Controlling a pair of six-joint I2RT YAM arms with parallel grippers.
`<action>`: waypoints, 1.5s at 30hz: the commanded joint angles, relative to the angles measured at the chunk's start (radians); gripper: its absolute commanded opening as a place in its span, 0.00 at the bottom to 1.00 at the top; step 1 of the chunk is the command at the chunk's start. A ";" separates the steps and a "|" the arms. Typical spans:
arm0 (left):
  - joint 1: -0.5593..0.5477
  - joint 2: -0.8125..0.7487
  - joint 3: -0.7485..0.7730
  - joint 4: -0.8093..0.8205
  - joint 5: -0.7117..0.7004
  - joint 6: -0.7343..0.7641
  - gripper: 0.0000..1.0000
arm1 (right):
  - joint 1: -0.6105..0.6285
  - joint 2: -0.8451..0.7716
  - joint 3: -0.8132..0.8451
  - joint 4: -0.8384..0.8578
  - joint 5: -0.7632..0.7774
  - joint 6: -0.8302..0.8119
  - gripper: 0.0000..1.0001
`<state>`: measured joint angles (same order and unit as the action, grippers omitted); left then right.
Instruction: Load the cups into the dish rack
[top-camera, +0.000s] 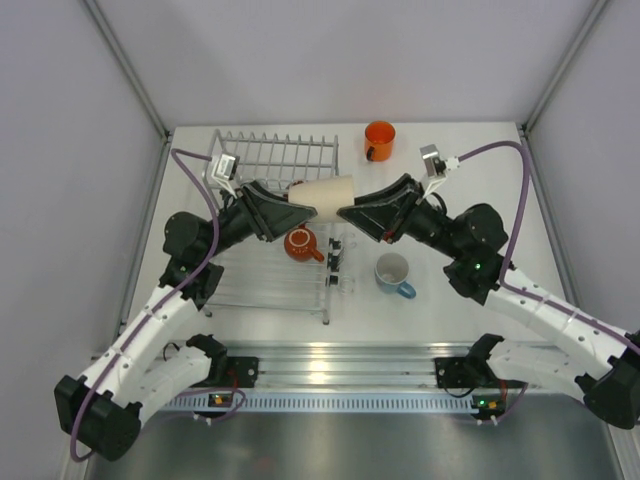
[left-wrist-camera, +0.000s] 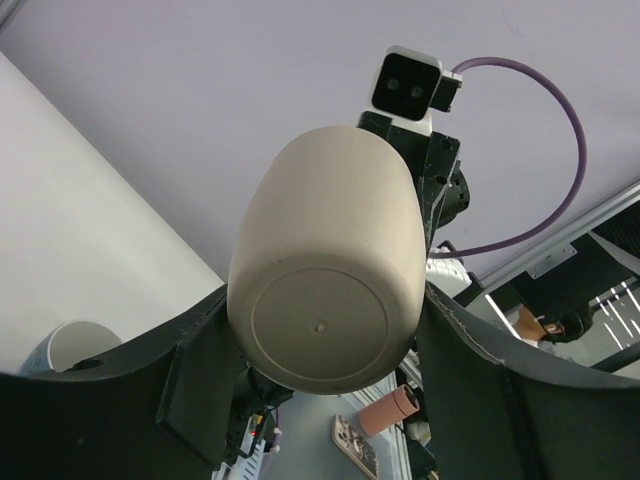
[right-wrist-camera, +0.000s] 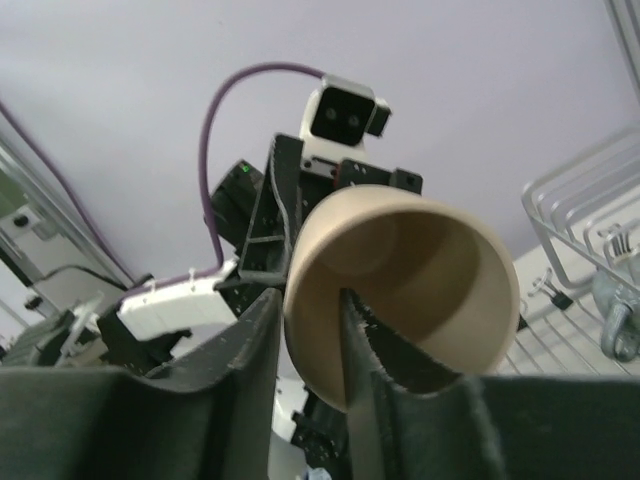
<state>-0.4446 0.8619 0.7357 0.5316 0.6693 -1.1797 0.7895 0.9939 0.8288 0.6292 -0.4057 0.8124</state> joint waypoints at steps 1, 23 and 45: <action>-0.002 -0.009 0.002 0.084 0.003 0.017 0.22 | 0.019 -0.014 -0.002 -0.016 0.004 -0.035 0.32; 0.000 -0.094 0.301 -1.008 -0.586 0.666 0.00 | 0.017 -0.132 0.116 -0.525 0.248 -0.265 0.99; 0.000 0.159 0.350 -1.262 -1.037 0.836 0.00 | 0.014 -0.182 0.102 -0.623 0.331 -0.332 0.99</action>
<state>-0.4450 0.9787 1.0588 -0.7265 -0.3275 -0.3729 0.7918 0.8375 0.9051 0.0013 -0.0937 0.5068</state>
